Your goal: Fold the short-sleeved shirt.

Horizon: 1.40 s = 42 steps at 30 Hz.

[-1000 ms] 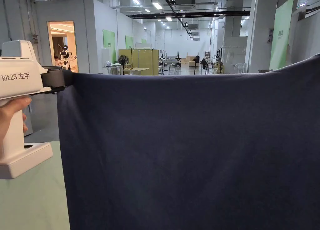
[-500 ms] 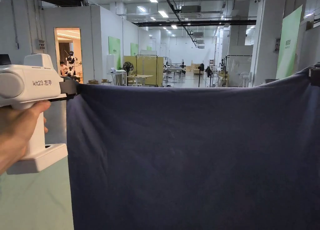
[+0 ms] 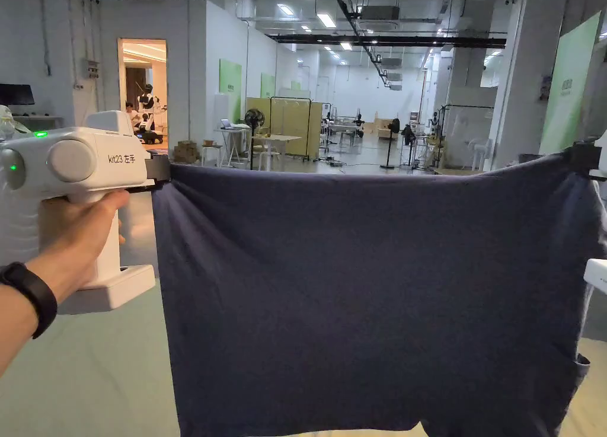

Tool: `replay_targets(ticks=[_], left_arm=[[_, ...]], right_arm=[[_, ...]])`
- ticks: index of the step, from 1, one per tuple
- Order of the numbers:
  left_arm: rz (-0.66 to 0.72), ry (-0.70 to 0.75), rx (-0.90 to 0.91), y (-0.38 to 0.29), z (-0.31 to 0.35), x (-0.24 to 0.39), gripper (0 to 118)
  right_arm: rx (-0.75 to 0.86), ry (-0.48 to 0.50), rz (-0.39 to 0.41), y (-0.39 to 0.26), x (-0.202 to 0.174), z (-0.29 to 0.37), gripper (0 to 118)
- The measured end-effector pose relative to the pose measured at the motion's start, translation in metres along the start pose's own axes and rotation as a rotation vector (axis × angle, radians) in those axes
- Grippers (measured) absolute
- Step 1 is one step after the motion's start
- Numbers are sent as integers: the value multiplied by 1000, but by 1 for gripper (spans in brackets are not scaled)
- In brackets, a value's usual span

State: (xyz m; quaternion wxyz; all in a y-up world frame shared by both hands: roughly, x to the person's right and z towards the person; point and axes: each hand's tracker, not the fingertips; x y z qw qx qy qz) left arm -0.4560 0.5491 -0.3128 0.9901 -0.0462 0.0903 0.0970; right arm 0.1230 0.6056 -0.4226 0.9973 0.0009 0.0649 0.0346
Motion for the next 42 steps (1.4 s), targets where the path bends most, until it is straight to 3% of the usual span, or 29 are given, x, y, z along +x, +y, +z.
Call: replay_targets(ticks=[12,14,15,23,29,32,35,40,42], left_arm=[[30,-8,-172,-102,-25,-18,6],[75,-41,-225,-126,-21,-25,6],[72,-48,-219,-136,-13,-25,6],[135,-132,-268,-235,91,-51,6],[162,-118,-367,-315,174,-68,6],[135,-95,-421,-345,202,-79,6],[178,-57,-480,-372,229,-86,6],[134,-61,-503,-405,266,-88,6],[129,-29,-564,-417,271,-88,6]], right_arm=[[-200,8,-71,-126,4,-26,6],[-312,-6,-110,-157,5,-22,6],[-291,-5,-92,-166,7,-18,6],[-320,32,-151,-271,34,99,6],[-381,33,-150,-364,29,212,6],[-421,61,-163,-378,25,269,6],[-472,98,-118,-406,20,306,6],[-552,108,-144,-437,18,339,6],[-584,109,-109,-445,15,345,6]])
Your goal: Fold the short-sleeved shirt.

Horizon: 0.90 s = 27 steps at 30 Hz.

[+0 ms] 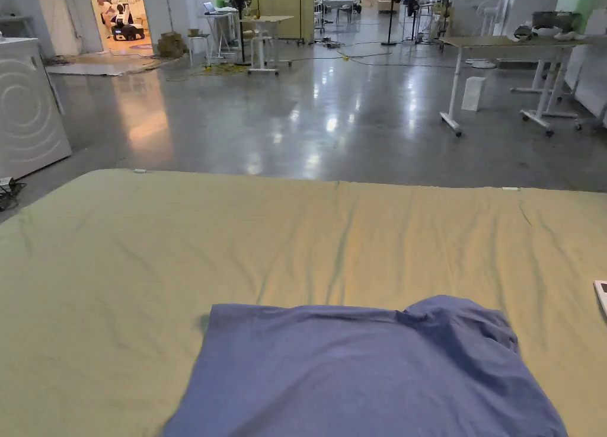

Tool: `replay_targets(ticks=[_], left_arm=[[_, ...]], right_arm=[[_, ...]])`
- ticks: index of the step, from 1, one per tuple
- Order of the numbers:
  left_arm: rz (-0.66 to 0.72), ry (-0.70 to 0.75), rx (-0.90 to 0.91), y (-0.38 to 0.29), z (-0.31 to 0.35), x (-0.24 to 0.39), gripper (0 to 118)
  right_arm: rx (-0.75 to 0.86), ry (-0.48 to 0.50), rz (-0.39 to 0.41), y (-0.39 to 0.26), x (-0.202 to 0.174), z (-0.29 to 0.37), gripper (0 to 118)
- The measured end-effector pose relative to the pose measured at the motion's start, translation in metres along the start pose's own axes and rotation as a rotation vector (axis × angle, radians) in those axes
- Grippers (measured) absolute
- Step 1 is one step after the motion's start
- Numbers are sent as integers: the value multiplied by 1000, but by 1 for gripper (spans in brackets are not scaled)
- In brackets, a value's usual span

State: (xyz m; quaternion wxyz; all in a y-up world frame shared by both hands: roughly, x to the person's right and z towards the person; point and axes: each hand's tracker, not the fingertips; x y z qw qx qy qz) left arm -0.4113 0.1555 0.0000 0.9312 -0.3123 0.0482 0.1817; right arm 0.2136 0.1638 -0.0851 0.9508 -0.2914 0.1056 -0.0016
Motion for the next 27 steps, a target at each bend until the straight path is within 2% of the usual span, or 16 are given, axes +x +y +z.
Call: replay_targets(ticks=[6,10,13,14,15,16,17,18,21,22,23,25,27], left_arm=[[-15,9,-60,-34,-20,-19,6],[-25,20,-108,-41,-29,-27,6],[-37,18,-104,-37,-26,-23,7],[-53,17,-105,-37,-28,-23,14],[-64,22,-105,-37,-28,-22,29],[-83,52,-108,-35,-27,-22,59],[-82,50,-101,-35,-24,-27,78],[-77,52,-96,-32,-21,-29,90],[-38,68,-60,-23,-3,-35,91],[-46,109,-37,-19,6,-29,91],[-63,123,-2,-14,17,-22,91],[-81,111,68,-5,40,2,91],[-113,79,154,4,59,23,91]], right_arm=[[-142,-15,85,-26,-1,-22,6],[-173,-18,162,-41,-6,-30,6],[-188,-12,164,-46,-4,-33,6],[-190,-7,161,-52,0,-34,7],[-194,1,158,-53,2,-35,15],[-194,2,153,-54,5,-34,41],[-193,3,144,-54,4,-30,61],[-197,6,130,-53,1,-26,75],[-170,-28,63,-53,3,-11,76],[-166,-19,13,-48,1,-2,76],[-165,13,-71,-47,3,4,76],[-136,45,-175,-40,-1,18,75],[-64,40,-194,-36,-1,28,74]])
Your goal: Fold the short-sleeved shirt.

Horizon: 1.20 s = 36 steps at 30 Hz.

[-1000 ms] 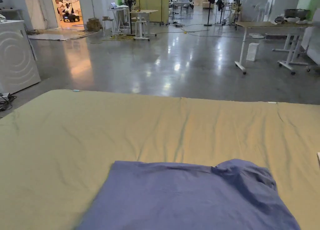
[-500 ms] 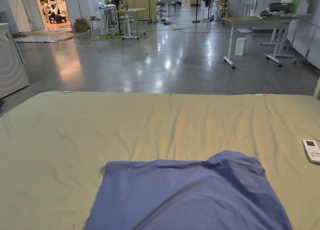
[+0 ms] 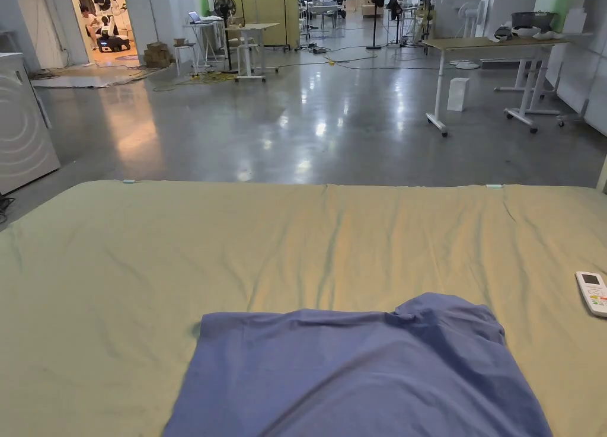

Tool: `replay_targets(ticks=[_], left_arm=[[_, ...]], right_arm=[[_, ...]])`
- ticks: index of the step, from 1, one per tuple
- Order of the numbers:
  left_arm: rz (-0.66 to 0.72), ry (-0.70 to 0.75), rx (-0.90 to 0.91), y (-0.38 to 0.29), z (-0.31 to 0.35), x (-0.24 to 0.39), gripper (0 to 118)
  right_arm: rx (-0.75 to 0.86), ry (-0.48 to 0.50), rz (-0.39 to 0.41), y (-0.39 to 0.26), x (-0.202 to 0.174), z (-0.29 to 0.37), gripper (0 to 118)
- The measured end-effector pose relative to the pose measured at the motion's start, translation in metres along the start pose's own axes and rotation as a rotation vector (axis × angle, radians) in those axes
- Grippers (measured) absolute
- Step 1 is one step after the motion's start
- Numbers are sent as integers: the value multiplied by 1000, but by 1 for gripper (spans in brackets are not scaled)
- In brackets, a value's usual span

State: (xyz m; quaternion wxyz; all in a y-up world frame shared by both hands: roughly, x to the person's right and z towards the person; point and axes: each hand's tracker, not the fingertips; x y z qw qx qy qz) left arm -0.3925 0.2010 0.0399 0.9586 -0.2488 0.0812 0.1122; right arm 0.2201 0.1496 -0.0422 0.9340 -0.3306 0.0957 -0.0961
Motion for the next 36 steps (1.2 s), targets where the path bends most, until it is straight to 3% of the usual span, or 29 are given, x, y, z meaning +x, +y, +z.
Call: replay_targets(ticks=[3,7,12,14,15,16,18,21,23,32,36], left_arm=[[-106,-24,83,17,9,26,90],[-162,-34,183,45,30,80,90],[-236,82,271,52,54,117,88],[-239,41,266,49,60,119,77],[-241,29,259,48,62,119,67],[-251,22,251,47,62,120,47],[-279,31,244,42,61,119,18],[-274,35,231,39,65,116,5],[-252,12,225,37,67,114,0],[-223,4,202,36,65,103,0],[-118,-11,165,31,58,80,0]], right_arm=[[108,-44,109,23,-39,19,74],[270,-21,232,49,-81,32,74],[415,57,229,69,-109,46,73],[400,71,227,72,-113,48,66],[399,75,230,73,-114,49,57],[398,81,235,71,-115,50,40],[398,80,247,68,-119,51,23],[387,71,282,61,-122,52,3],[397,40,292,57,-125,55,1],[366,43,277,57,-122,55,0],[354,54,265,54,-120,53,0]])
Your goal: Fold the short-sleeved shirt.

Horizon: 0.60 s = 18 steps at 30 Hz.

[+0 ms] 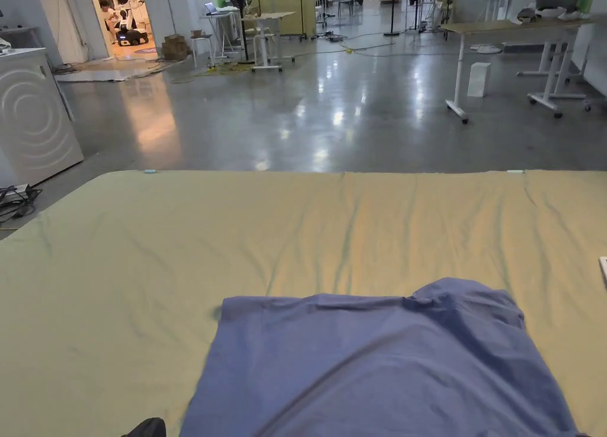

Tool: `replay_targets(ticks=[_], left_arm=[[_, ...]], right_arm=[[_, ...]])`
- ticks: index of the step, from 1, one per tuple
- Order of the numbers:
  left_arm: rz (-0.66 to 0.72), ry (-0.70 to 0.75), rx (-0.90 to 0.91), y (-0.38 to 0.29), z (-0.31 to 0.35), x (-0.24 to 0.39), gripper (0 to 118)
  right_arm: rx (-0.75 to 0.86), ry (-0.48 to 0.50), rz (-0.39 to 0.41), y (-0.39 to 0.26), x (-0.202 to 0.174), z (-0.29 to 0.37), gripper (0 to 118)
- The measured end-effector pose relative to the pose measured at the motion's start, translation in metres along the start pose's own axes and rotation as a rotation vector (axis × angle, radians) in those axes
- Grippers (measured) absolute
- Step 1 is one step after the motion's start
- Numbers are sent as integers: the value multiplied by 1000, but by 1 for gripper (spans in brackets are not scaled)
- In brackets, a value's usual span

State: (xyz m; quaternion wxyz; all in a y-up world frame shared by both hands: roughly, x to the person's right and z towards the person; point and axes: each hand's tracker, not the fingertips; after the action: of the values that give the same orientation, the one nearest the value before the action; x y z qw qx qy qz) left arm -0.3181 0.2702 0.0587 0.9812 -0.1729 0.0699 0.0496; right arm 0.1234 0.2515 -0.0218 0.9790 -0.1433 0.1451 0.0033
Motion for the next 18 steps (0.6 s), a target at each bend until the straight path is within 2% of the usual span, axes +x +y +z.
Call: replay_targets(ticks=[2,8,9,11,13,18], left_arm=[[53,2,-31,-8,-3,-17,0],[35,55,-121,-46,-22,-66,3],[37,50,-142,-53,-27,-73,10],[2,44,-196,-70,-42,-82,40],[-52,38,-243,-86,-57,-86,59],[-133,-75,-353,-129,-94,-90,60]], right_arm=[[-26,9,-28,-5,1,-2,0],[-76,10,-77,-20,4,-7,0],[-86,11,-81,-21,4,-9,0],[-106,17,-85,-23,4,-12,0],[-118,22,-85,-24,3,-14,0],[-144,16,-76,-24,3,-15,0]])
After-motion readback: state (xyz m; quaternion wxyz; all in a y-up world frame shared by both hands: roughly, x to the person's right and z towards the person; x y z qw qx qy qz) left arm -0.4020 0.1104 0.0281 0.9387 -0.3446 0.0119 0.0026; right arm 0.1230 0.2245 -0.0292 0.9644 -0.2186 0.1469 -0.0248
